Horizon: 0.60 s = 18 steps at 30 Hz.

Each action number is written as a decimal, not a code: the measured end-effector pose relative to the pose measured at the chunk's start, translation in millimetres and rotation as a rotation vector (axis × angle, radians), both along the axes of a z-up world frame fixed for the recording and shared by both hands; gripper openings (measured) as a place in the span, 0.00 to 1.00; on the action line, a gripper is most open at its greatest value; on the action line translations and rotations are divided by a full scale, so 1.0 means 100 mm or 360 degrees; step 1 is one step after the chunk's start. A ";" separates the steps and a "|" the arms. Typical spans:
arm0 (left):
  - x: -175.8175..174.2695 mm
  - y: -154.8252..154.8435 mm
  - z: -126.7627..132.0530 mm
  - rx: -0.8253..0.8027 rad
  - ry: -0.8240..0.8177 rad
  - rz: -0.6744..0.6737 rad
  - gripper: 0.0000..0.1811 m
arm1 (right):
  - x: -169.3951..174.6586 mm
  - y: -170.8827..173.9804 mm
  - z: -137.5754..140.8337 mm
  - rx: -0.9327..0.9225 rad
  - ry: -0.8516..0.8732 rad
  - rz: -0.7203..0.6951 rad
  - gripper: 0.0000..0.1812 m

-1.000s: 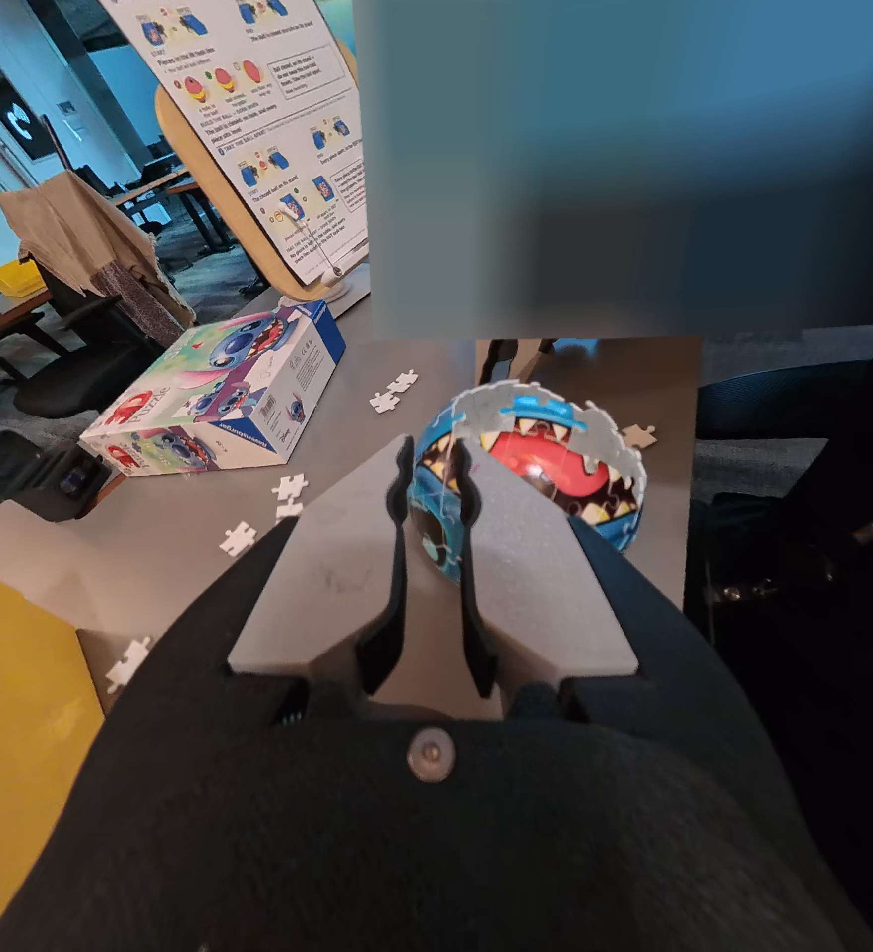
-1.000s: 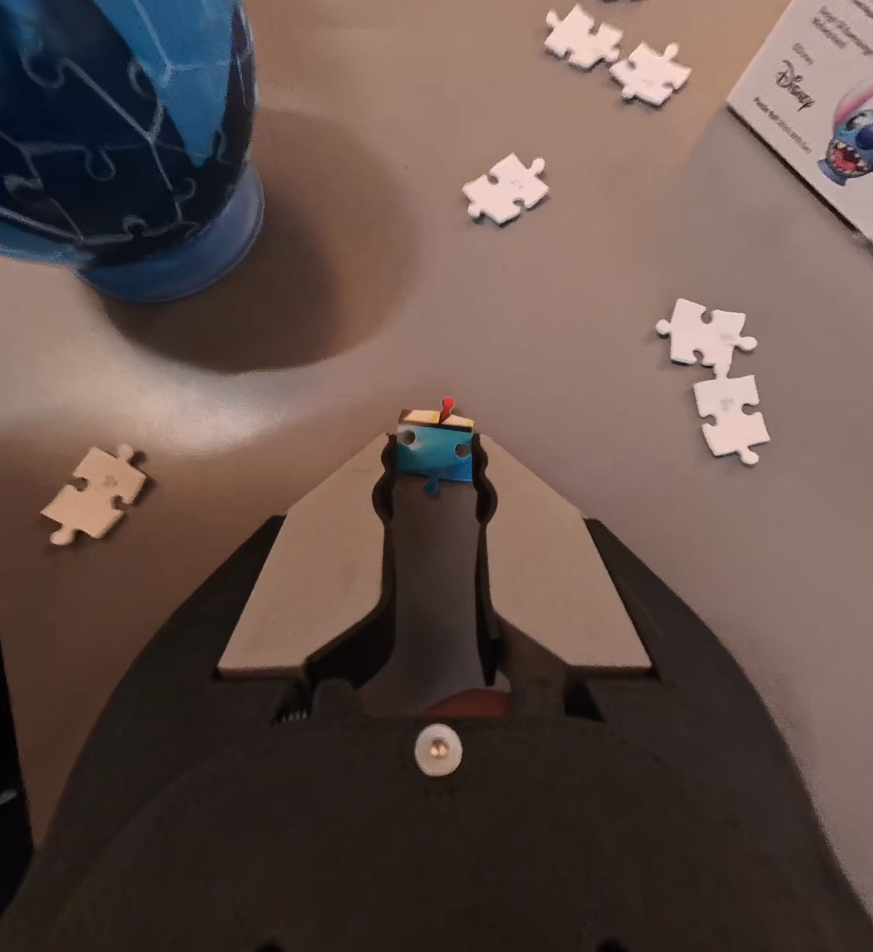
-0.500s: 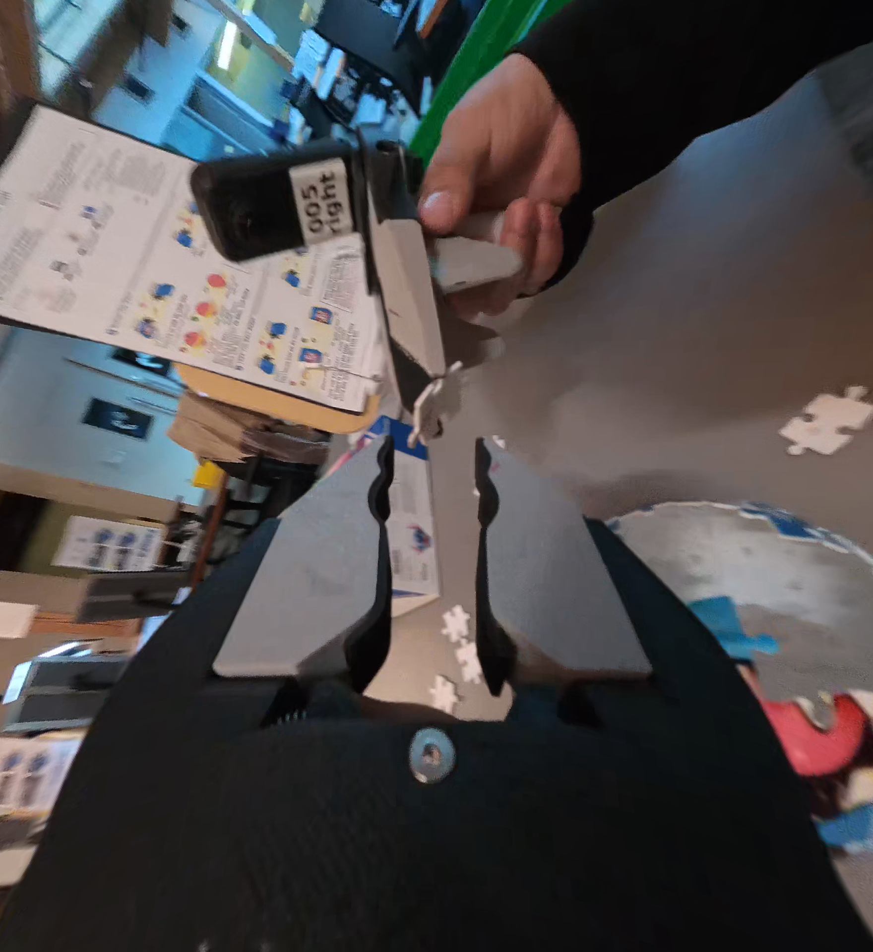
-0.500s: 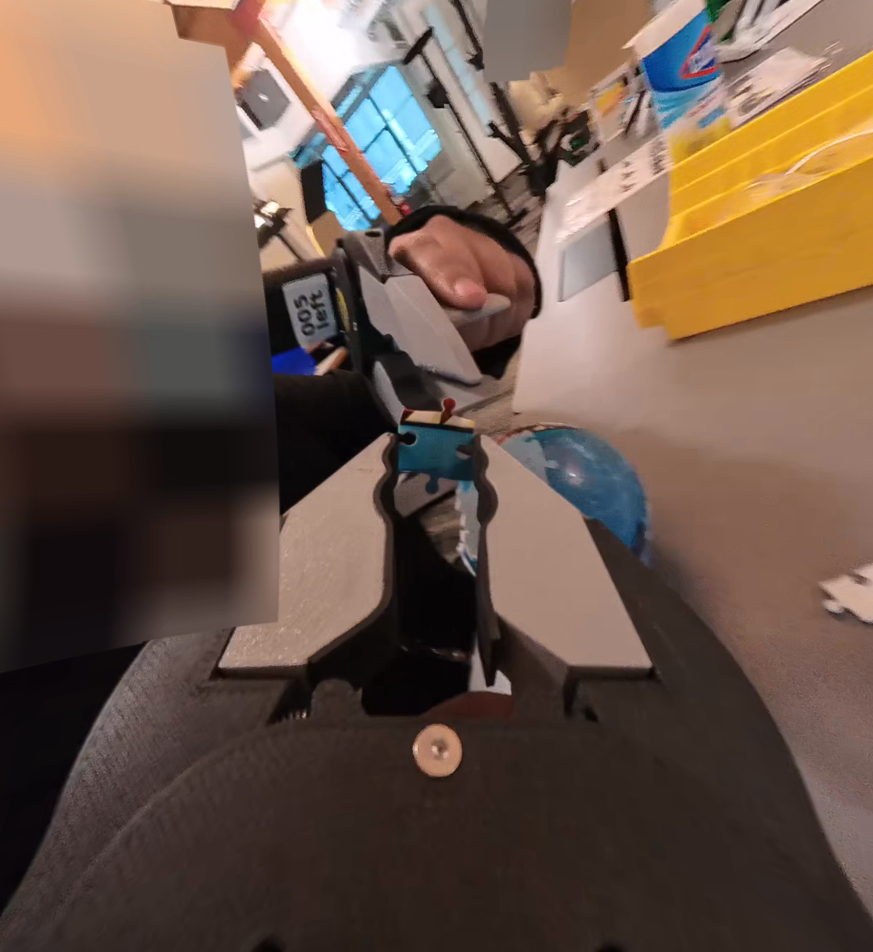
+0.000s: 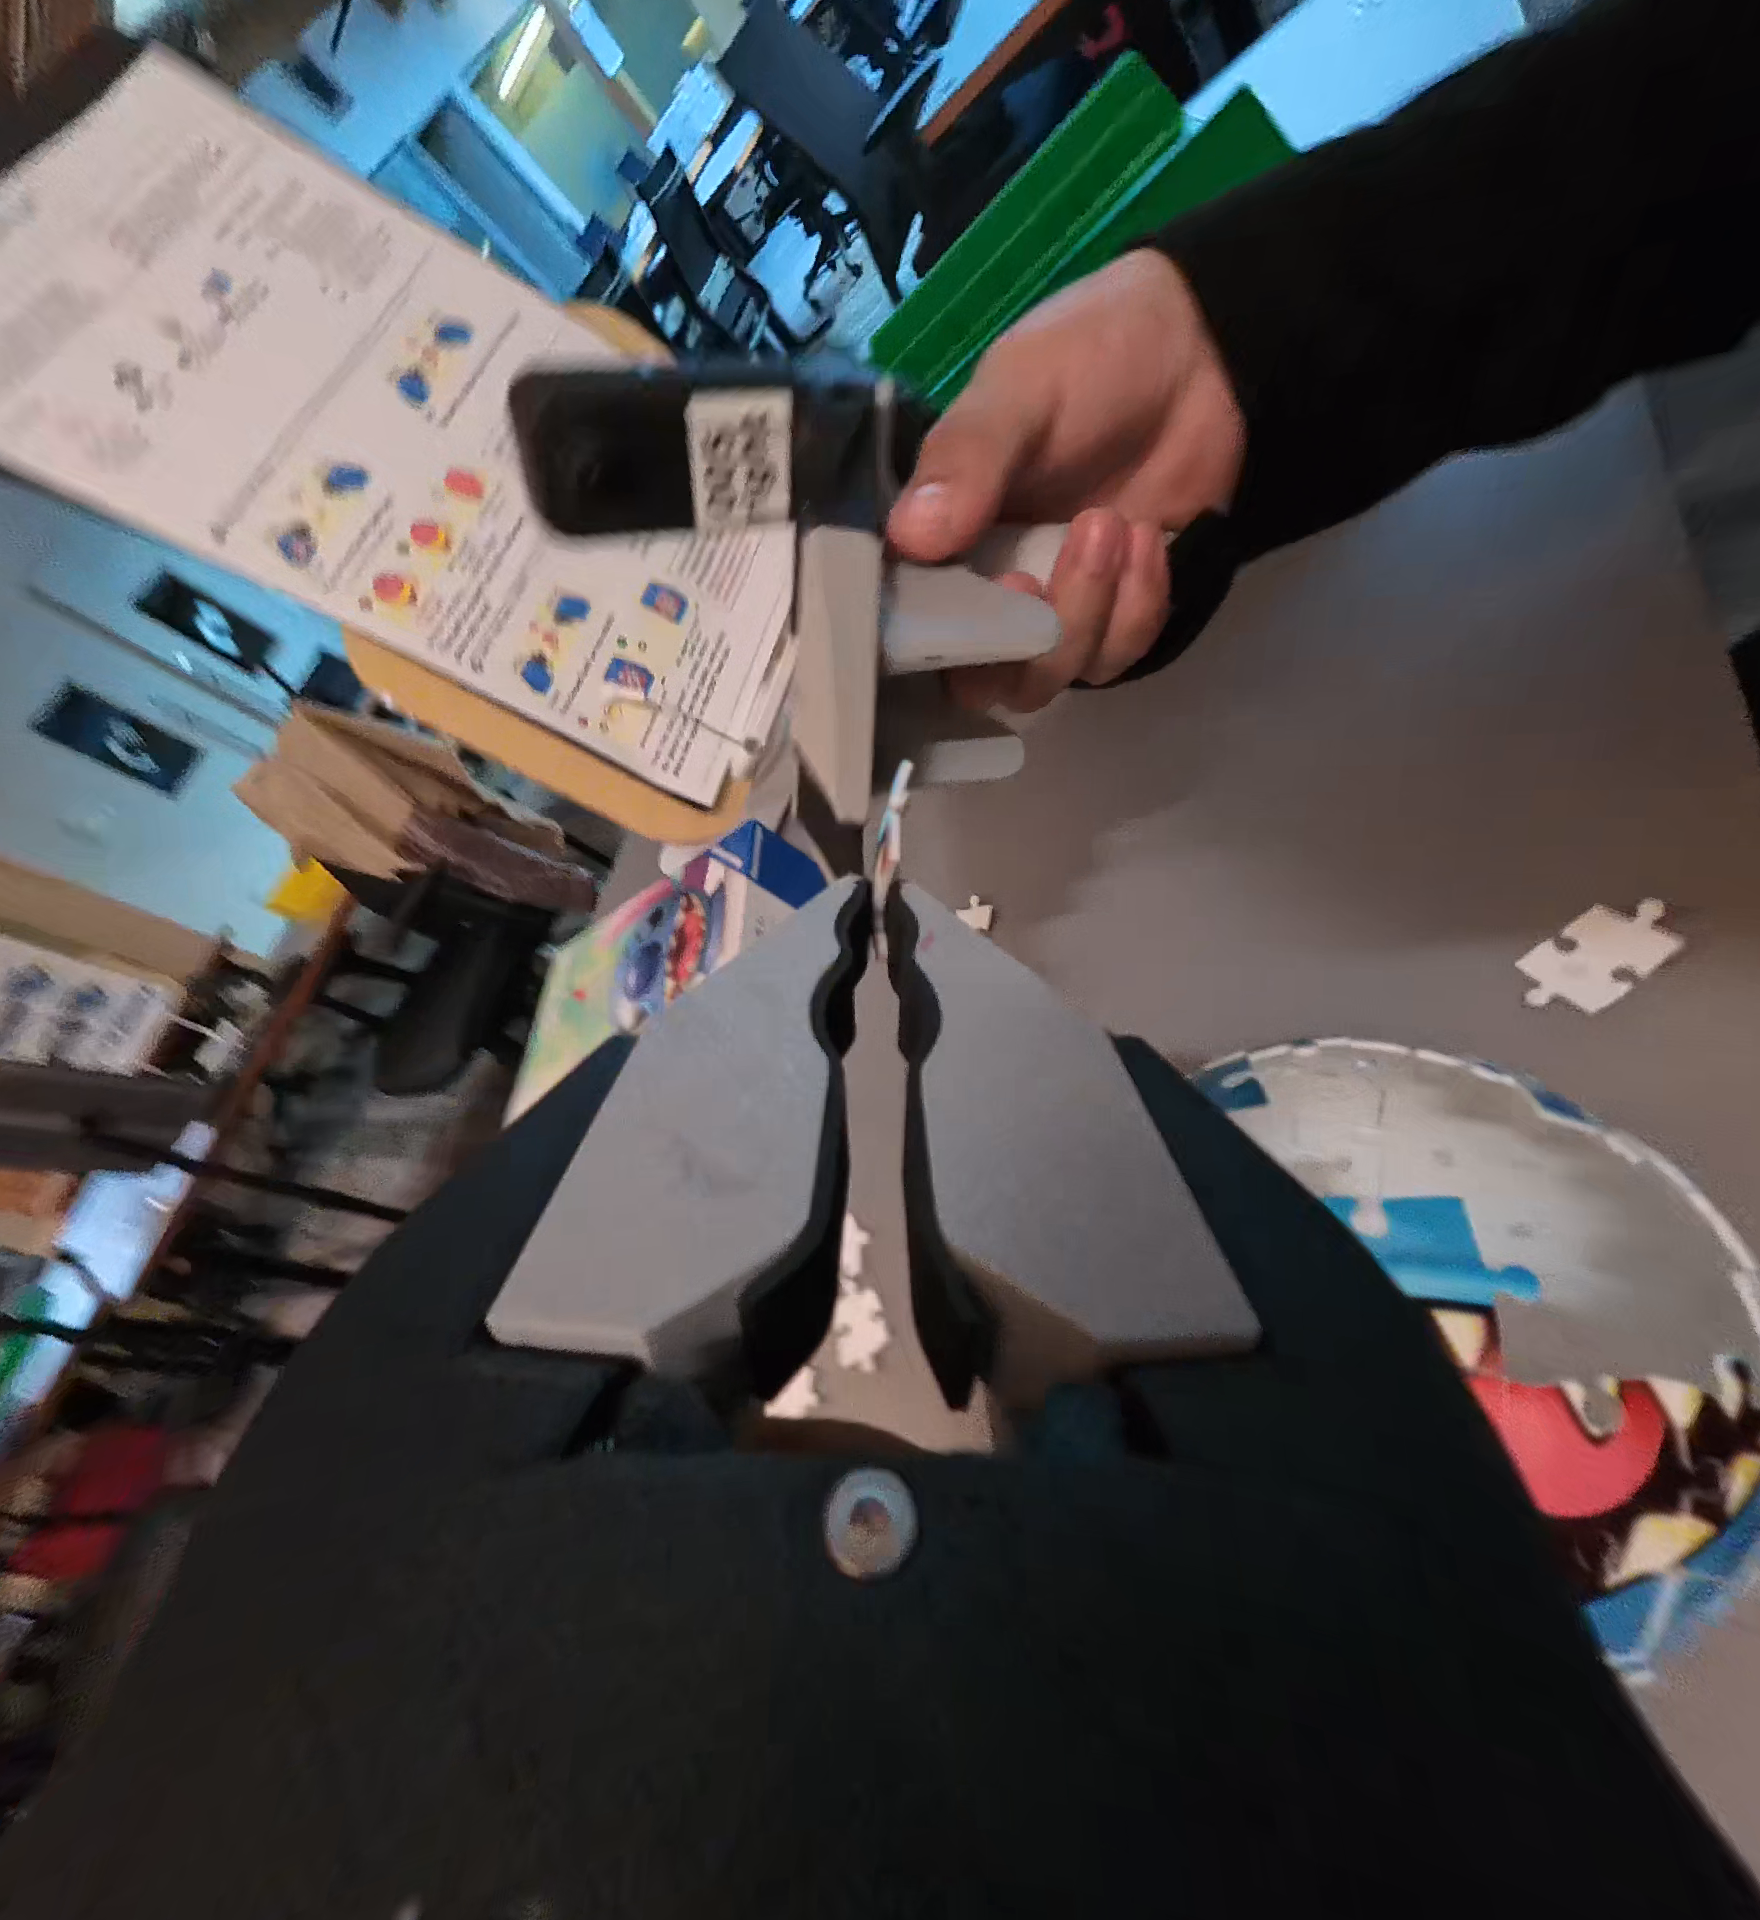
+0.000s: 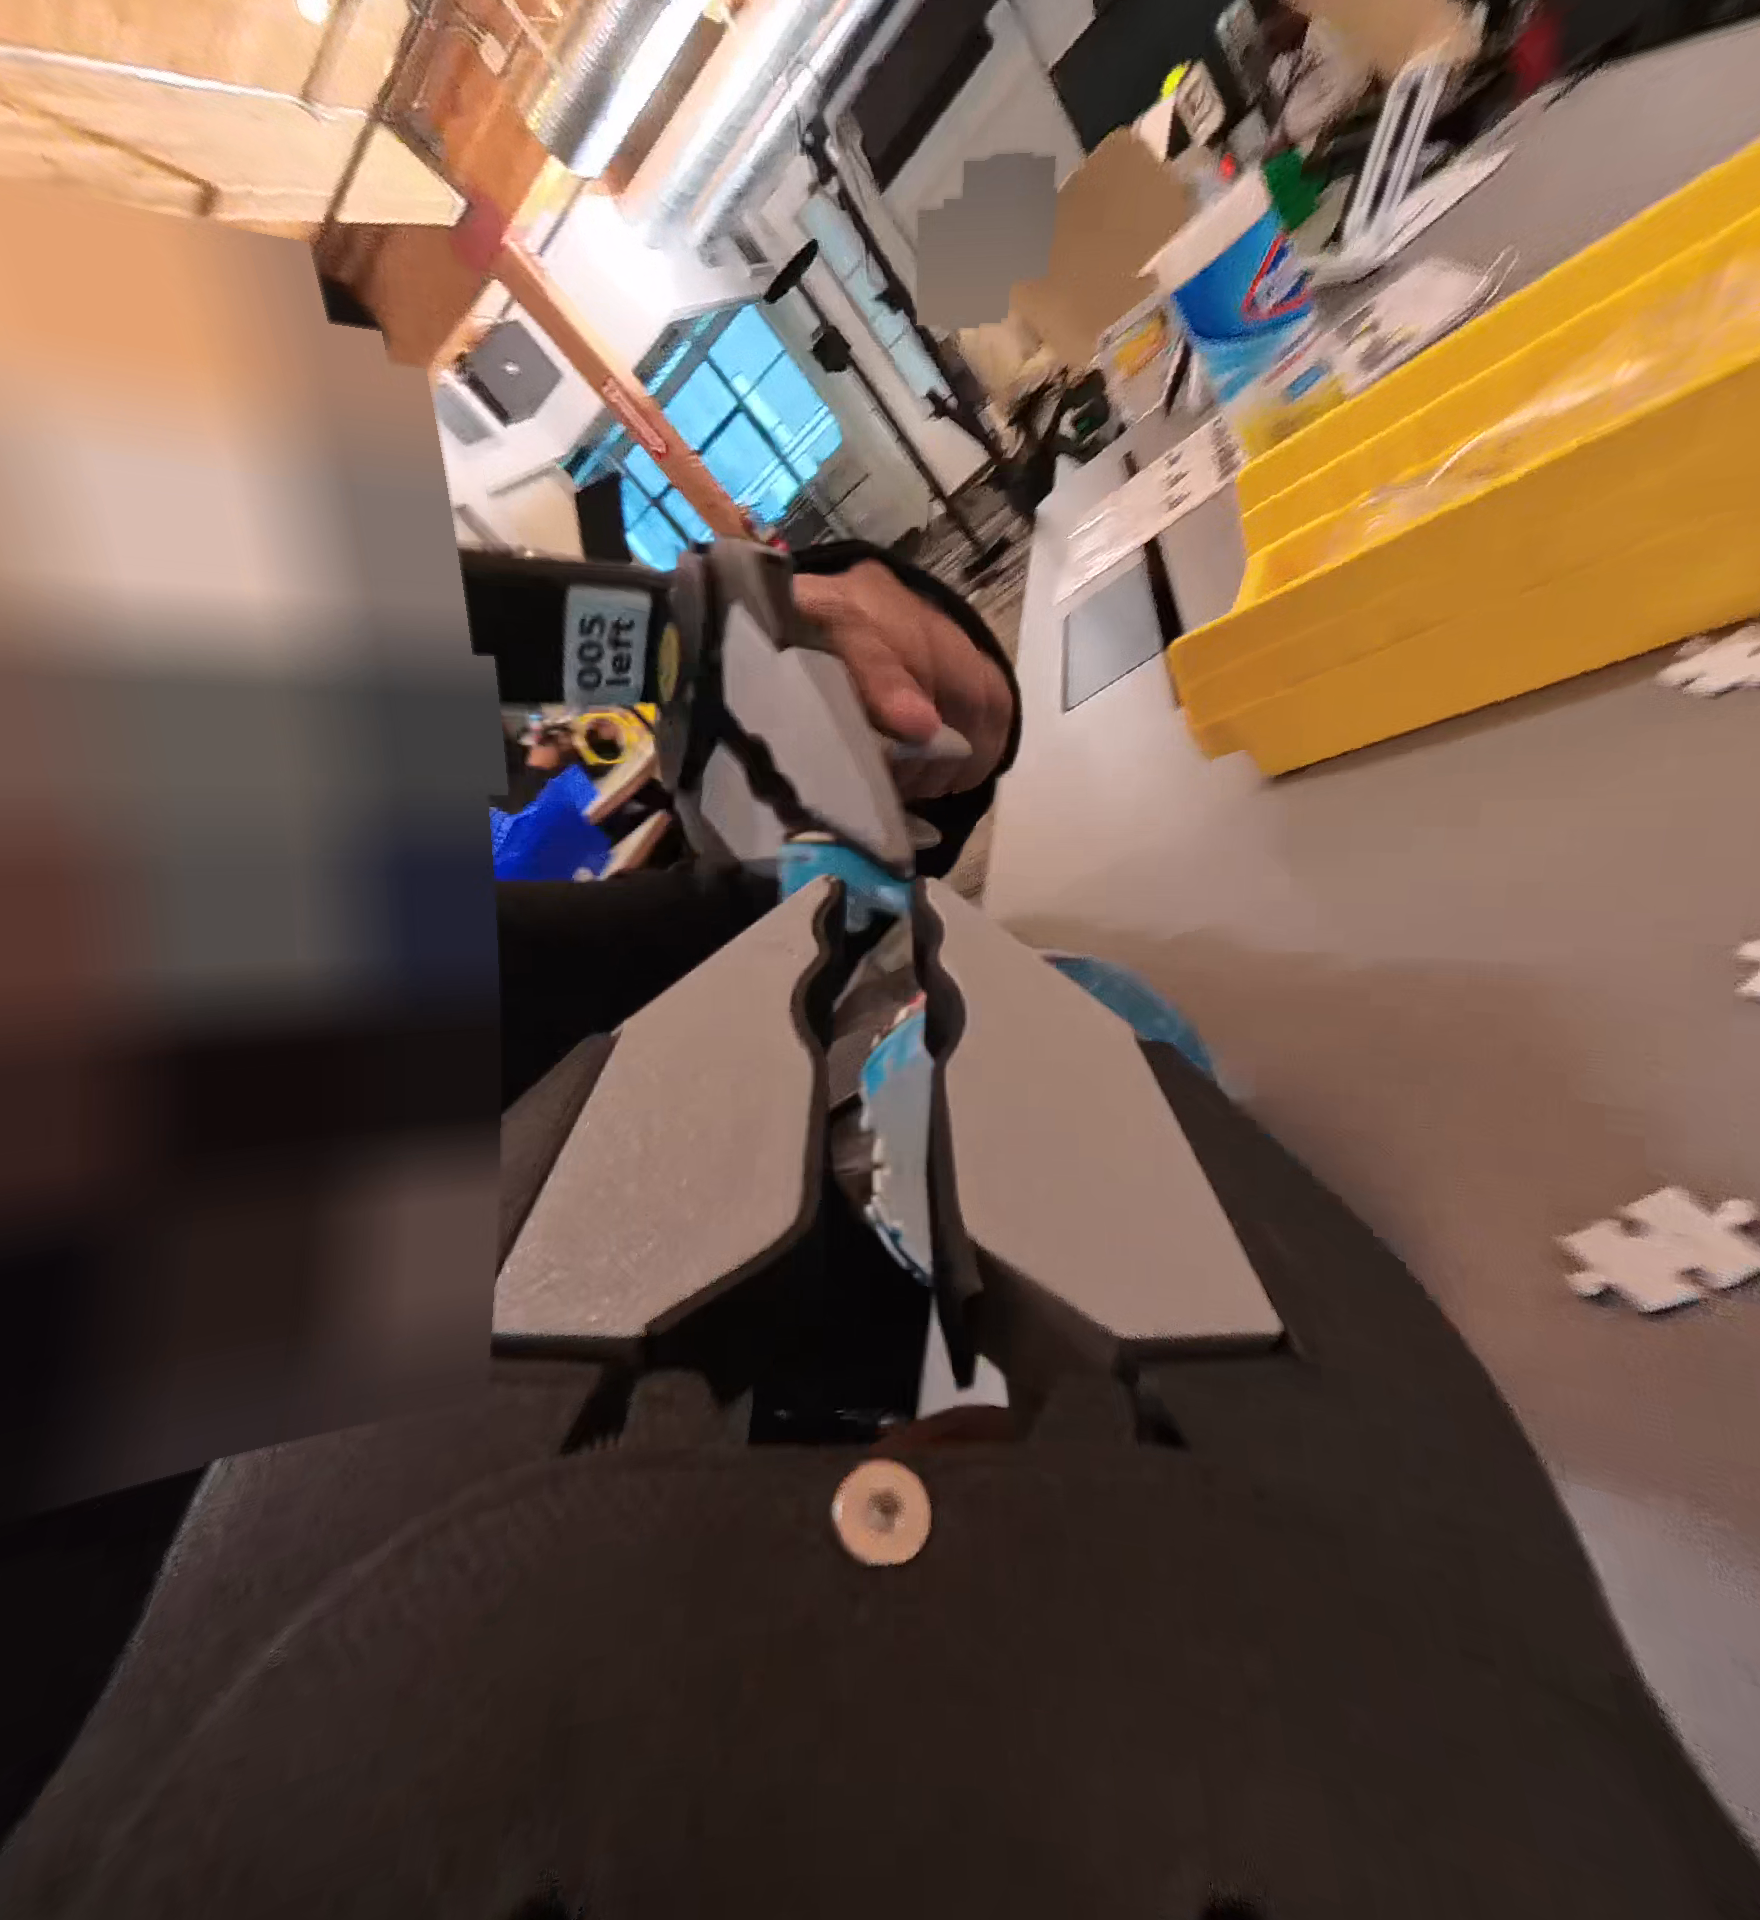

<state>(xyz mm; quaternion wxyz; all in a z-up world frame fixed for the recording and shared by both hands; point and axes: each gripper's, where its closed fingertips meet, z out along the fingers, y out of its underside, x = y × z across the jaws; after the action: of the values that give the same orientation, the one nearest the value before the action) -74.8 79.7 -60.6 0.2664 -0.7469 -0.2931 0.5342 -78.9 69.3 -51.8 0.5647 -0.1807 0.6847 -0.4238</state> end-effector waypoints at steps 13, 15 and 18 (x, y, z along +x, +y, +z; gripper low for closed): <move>0.13 -0.31 0.04 0.1048 -0.0110 -0.0006 0.00 | 0.27 -0.23 0.00 -0.0621 0.0819 -0.0298 0.00; 0.20 -0.31 0.01 0.0945 -0.0094 -0.0026 0.00 | 0.33 -0.22 -0.02 -0.0537 0.0773 -0.0232 0.03; 0.27 -0.37 -0.02 0.0653 -0.0010 -0.0007 0.00 | 0.36 -0.21 -0.03 -0.0387 0.0638 -0.0183 0.04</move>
<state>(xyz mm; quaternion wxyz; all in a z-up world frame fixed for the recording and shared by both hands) -47.3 42.9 -63.0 0.4134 -0.6792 -0.3949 0.4603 -43.2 47.8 -54.5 0.3665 -0.2885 0.7363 -0.4903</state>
